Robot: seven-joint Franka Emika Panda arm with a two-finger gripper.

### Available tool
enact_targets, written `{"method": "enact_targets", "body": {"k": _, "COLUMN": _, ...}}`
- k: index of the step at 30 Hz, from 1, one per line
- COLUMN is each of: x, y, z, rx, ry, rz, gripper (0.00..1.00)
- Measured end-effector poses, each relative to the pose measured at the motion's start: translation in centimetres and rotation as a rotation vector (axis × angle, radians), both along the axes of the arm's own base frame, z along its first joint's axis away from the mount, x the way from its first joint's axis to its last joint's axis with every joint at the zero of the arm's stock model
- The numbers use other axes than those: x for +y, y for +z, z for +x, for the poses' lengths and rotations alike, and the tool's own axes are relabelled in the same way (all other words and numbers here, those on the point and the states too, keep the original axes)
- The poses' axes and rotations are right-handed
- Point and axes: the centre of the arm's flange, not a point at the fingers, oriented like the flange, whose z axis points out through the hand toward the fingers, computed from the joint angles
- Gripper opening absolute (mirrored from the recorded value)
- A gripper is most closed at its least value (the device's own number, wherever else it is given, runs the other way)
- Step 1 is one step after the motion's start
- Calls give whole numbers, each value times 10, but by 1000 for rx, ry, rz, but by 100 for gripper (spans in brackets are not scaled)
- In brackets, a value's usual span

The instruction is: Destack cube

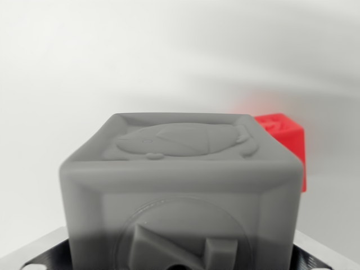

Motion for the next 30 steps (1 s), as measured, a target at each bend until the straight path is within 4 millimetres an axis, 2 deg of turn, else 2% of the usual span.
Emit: {"method": "enact_targets", "body": {"k": 30, "x": 57, "y": -16, "z": 7, "rx": 1, "ry": -141, "rz": -1, "gripper": 0}}
